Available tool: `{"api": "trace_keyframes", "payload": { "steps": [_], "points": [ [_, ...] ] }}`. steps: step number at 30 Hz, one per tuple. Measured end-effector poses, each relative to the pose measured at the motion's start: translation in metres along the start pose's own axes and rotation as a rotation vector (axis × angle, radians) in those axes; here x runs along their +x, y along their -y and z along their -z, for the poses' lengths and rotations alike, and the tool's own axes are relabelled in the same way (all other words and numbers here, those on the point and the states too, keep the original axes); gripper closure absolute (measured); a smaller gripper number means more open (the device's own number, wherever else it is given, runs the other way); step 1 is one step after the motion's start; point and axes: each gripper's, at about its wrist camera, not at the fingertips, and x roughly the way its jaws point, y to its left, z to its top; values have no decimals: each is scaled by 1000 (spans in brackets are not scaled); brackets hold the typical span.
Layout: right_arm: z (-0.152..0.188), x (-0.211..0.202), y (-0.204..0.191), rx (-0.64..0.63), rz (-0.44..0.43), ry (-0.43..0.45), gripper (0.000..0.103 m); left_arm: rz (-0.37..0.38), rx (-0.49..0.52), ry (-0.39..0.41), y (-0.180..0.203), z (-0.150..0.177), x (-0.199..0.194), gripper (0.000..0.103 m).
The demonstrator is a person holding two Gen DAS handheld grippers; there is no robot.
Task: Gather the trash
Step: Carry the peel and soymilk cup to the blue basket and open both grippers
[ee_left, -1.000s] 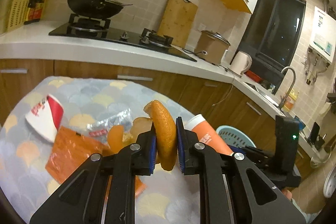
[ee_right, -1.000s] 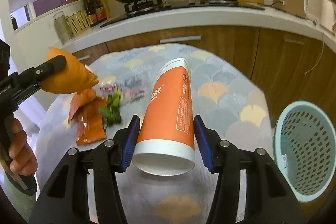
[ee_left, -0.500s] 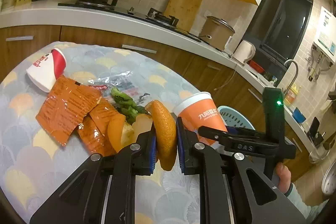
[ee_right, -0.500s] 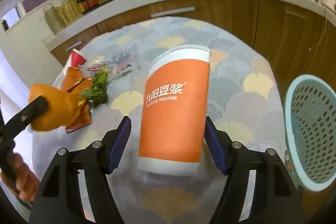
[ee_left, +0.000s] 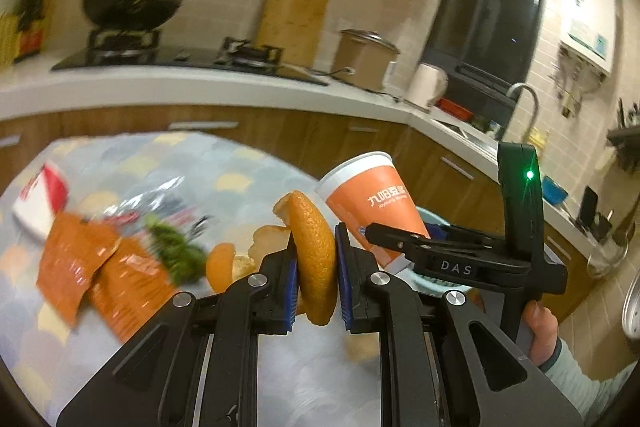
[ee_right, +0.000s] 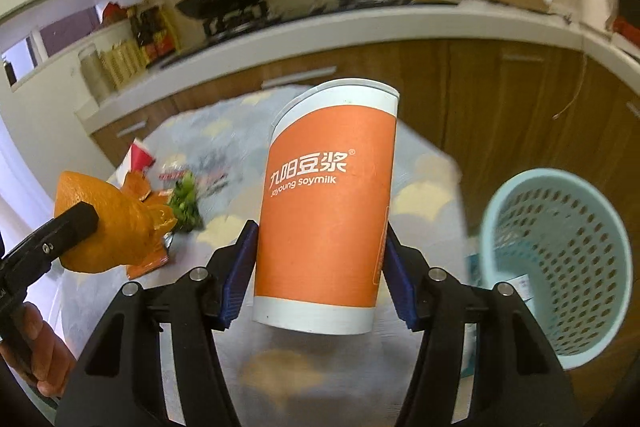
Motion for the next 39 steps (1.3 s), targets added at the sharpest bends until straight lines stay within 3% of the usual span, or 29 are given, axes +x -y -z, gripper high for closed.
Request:
{"api": "trace_keyframes", "payload": {
  "steps": [6,15,24,32,35,36,38,39],
  "points": [
    [-7,-27,43,42,69,64,47,57,65,-16,38,-15,30,88],
    [3,-56,129,162,187,97,47,146,150,-91,102,-32,108,88],
    [31,-52,192,265,290,45,47,227,170,-218,149,-23,191,88],
    [45,-36,223,319,363,-29,46,256,169,-311,171,-9,245,88],
    [52,-29,233,347,366,-58,45,253,161,-346,173,-3,262,82],
    [55,-26,237,360,364,-72,44,242,155,-352,172,-1,267,71],
    [58,-22,242,380,360,-87,39,237,147,-348,170,0,268,57],
    [59,-20,243,385,366,-93,39,232,149,-345,169,0,267,56]
  ]
}}
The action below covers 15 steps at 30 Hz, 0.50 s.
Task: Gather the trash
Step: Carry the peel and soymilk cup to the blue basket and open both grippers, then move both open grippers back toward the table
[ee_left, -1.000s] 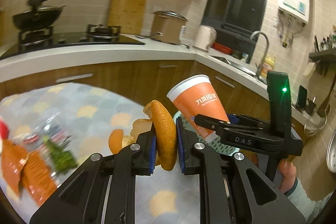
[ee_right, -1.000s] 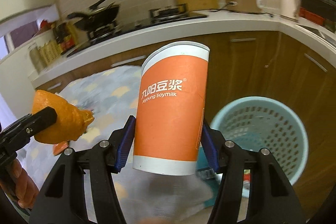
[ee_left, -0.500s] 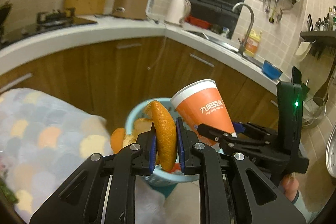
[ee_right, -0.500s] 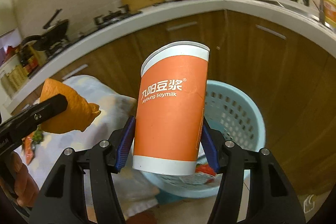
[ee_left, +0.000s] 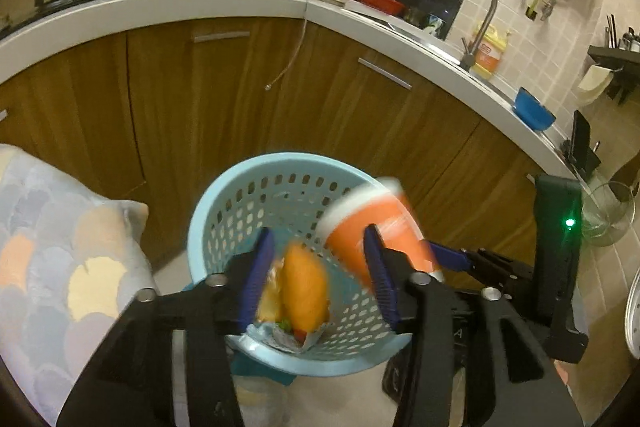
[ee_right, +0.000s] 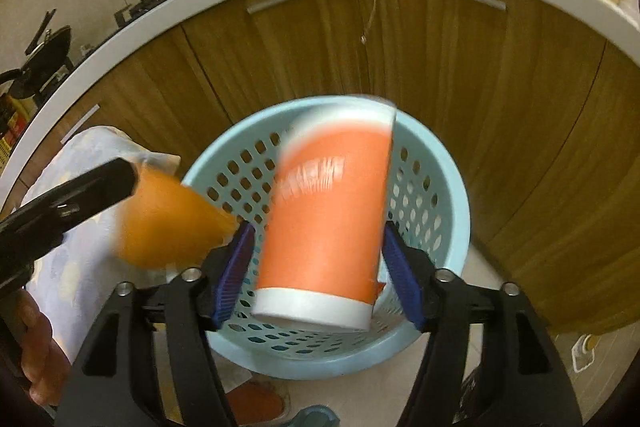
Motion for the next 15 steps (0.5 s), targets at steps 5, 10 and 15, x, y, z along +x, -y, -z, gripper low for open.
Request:
{"api": "trace_keyframes", "payload": {
  "steps": [5,10,15],
  "points": [
    [-3,-1,0,2,-4,12,39,-8,5,19,-5,2,-15,56],
    [-7,-22,-27,-53,-42,63,39,-27,-26,64,-17,7,-44,56],
    [-5,-41,-72,-138,-102,106,39,-62,-58,128,-31,16,-86,56]
  ]
}}
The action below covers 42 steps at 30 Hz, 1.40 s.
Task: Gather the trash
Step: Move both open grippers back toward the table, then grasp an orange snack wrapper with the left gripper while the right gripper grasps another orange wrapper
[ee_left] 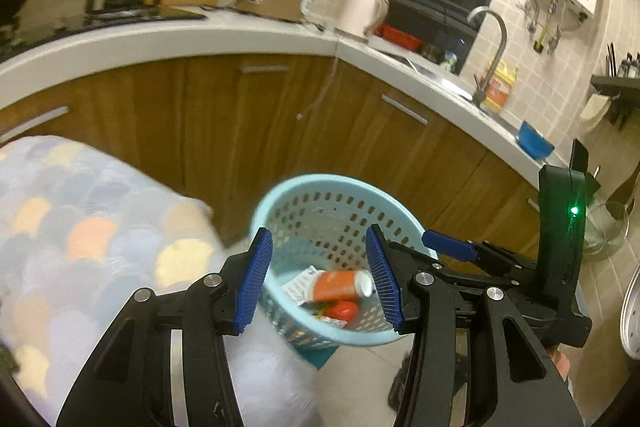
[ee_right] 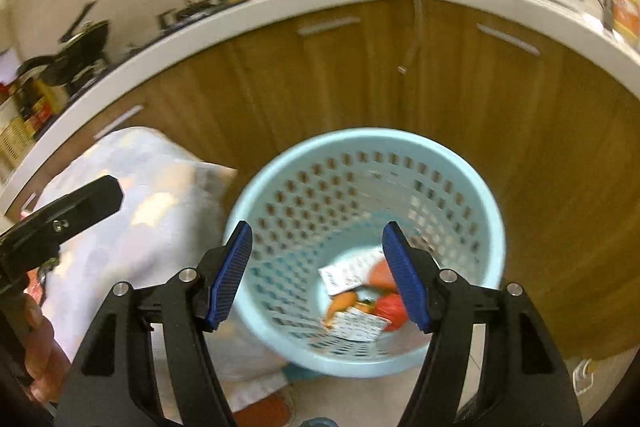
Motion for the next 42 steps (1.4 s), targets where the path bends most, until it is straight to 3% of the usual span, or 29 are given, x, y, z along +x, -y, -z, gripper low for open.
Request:
{"api": "trace_keyframes", "payload": {
  "steps": [5,12,15,22,25,28,32,34,37,42],
  "points": [
    [-5,-11,-48,-71,-71,31,40,-49,-40,69,-22,4,-49,56],
    [-6,-16,-128,-164,-194,45,63,-166,-110,157,-60,18,-123,56],
    [1,-16,-161,-207,-236,43,64,-232,-143,196,-79,27,-157,47],
    [21,-8,-239,-305,-342,20,64,-388,-264,262,-133,51,-229,45],
    [31,-3,-265,-330,-378,17,64,-454,-331,287,-160,64,-256,39],
    [44,7,-287,-347,-409,4,64,-521,-380,290,-183,74,-270,31],
    [64,21,-309,-382,-434,-23,64,-535,-467,265,-214,84,-273,23],
    [69,24,-316,-416,-401,-29,63,-540,-489,236,-226,87,-265,22],
    [72,21,-315,-420,-412,-15,48,-582,-516,204,-236,90,-249,21],
    [72,28,-313,-414,-423,-52,47,-654,-529,118,-245,91,-223,19]
  ]
}}
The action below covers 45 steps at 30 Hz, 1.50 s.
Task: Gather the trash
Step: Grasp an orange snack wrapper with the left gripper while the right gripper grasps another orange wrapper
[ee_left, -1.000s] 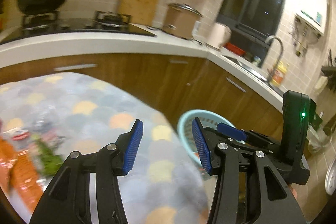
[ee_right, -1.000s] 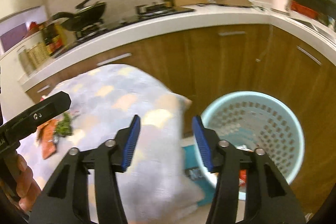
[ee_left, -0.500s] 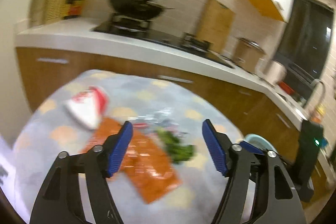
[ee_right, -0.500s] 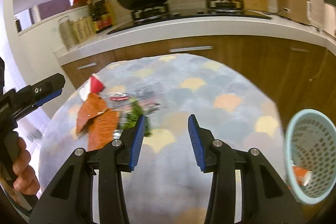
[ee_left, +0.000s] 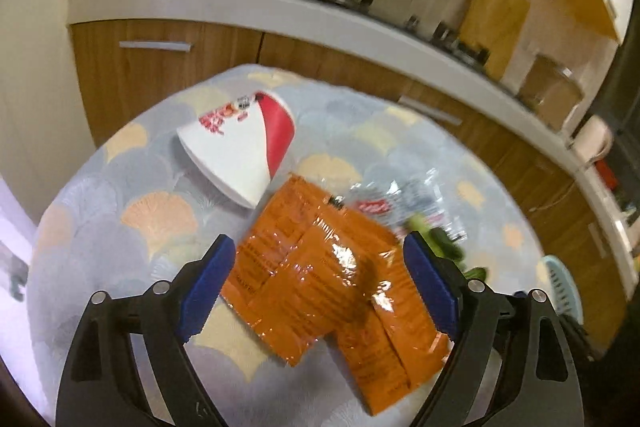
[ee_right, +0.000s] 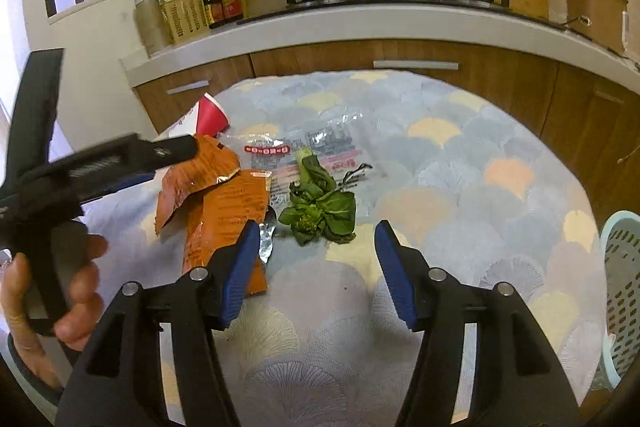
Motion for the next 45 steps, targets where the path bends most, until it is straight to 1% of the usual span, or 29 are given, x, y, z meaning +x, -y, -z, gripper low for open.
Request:
{"api": "trace_keyframes", "payload": {
  "steps": [2,4,5,6,7,9,10,11,12,14,16,17,19,20,23,27,30,34,36,38,41,43,45],
  "points": [
    [0,0,0,-2,-6,1,47,-30,14,-22,2,3,8,19],
    [1,0,-2,-12,-6,1,47,-66,21,-35,1,5,13,24],
    [1,0,-4,-19,-5,1,47,-79,24,-40,0,6,15,29],
    [1,0,-6,-26,-2,1,47,-81,25,-43,-3,7,16,36],
    [1,1,-8,-38,3,0,47,-82,27,-37,-5,8,15,41],
    [2,1,-13,-60,16,-1,47,-57,23,-47,-9,8,15,61],
    [2,1,-14,-67,20,-1,47,-43,11,-46,-13,9,14,66],
    [3,1,-16,-78,27,0,47,-37,4,-44,-14,9,13,75],
    [3,1,-17,-87,30,3,46,-33,-4,-40,-16,10,12,81],
    [4,0,-19,-98,32,6,46,14,-26,-14,-23,12,4,83],
    [4,0,-21,-107,30,5,44,53,-35,27,-25,15,-6,90],
    [3,1,-23,-111,29,2,43,64,-33,38,-26,16,-10,98],
    [2,3,-25,-102,1,-14,40,87,-33,69,-27,20,-18,98],
    [1,6,-26,-82,-33,-32,39,97,-33,78,-27,22,-21,98],
    [-1,17,-36,-52,-85,-87,39,115,-31,109,-27,25,-27,98],
    [-4,39,-54,-82,-40,-163,39,94,-22,172,-24,28,-39,99],
    [-9,53,-59,-78,-55,-203,39,95,-43,199,-28,29,-44,99],
    [-10,60,-67,-115,-14,-205,38,117,-66,189,-33,26,-41,99],
    [-8,62,-73,-154,18,-204,38,122,-63,190,-33,27,-41,99],
    [-7,63,-75,-166,32,-203,40,119,-55,192,-32,28,-41,99],
    [-7,63,-74,-169,31,-197,49,118,-56,195,-32,29,-42,99],
    [-6,60,-74,-173,4,-190,63,123,-62,193,-34,28,-41,99],
    [-4,52,-77,-178,-15,-159,71,125,-63,192,-34,29,-41,99]
  ]
}}
